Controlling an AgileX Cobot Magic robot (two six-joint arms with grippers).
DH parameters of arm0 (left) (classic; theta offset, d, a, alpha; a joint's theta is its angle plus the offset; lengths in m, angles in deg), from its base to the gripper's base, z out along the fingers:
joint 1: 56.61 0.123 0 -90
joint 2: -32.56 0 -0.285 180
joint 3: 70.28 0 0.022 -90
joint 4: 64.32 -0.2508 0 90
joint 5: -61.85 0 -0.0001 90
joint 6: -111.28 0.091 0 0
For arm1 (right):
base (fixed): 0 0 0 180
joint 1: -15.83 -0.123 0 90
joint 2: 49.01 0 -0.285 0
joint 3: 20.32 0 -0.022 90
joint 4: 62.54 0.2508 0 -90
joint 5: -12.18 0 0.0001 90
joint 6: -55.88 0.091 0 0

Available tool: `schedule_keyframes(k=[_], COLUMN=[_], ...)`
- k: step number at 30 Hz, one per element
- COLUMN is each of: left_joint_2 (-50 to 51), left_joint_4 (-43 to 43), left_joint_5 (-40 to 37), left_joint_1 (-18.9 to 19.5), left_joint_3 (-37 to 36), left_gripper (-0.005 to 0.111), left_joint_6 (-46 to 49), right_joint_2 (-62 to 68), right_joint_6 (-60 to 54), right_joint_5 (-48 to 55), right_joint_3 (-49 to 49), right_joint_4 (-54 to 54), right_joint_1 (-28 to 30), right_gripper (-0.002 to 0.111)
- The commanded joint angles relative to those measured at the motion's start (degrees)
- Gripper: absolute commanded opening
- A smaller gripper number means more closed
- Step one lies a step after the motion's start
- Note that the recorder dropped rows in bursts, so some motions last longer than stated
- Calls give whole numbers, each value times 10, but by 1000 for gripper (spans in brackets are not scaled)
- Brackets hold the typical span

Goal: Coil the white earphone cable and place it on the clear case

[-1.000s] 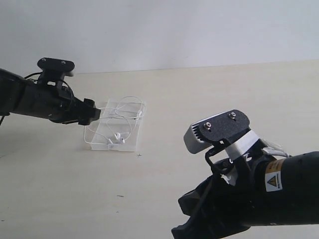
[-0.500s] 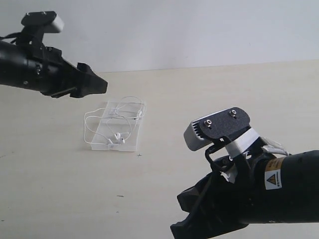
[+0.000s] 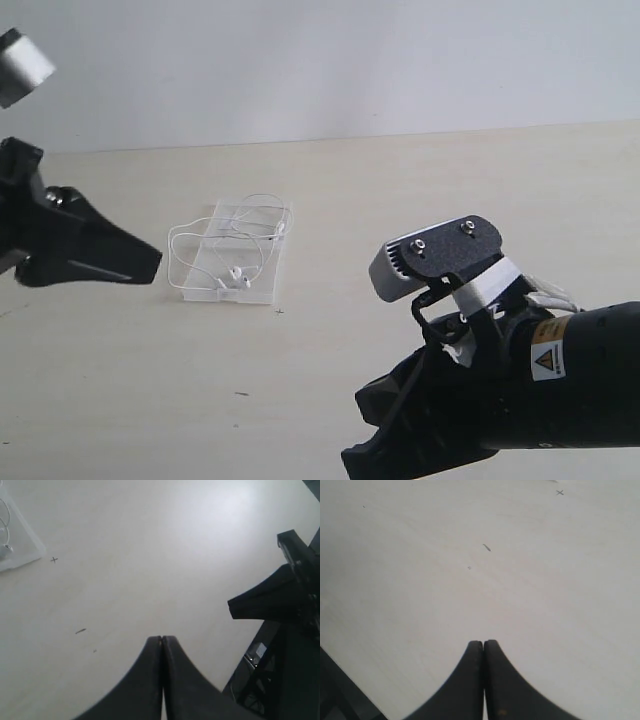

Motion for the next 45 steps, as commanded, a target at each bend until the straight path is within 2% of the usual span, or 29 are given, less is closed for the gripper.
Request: schedule_keyframes(k=[1, 6, 12, 19, 25, 33, 36, 38, 42, 45], left_joint_2=[-100, -223, -328, -399, -472, -531, -564, -579, -584, -584], left_joint_4=[45, 86, 133, 140, 149, 192, 219, 243, 257, 252], left_joint_5=[32, 107, 127, 148, 222, 274, 329, 317, 236, 240], left_joint_1=[0, 0, 0, 0, 0, 0, 0, 0, 0, 0], left_joint_3=[-78, -188, -276, -324, -381, -403, -425, -438, -444, -444], left_gripper=[0, 0, 0, 0, 0, 0, 0, 0, 0, 0], left_joint_6=[-10, -10, -8, -6, -3, -1, -1, -20, -22, -18], right_joint_2=[-3, -3, -3, -3, -3, -3, -3, -3, -3, -3], right_joint_6=[2, 2, 2, 2, 2, 2, 2, 2, 2, 2], right_joint_5=[-7, -10, -7, -7, -7, -7, -7, -7, -7, -7], right_joint_3=[2, 2, 2, 2, 2, 2, 2, 2, 2, 2], right_joint_4=[1, -3, -3, -3, -3, -3, -3, -3, -3, -3], right_joint_1=[-1, -1, -1, -1, -1, -1, -1, -1, -1, -1], right_gripper=[0, 0, 0, 0, 0, 0, 0, 0, 0, 0])
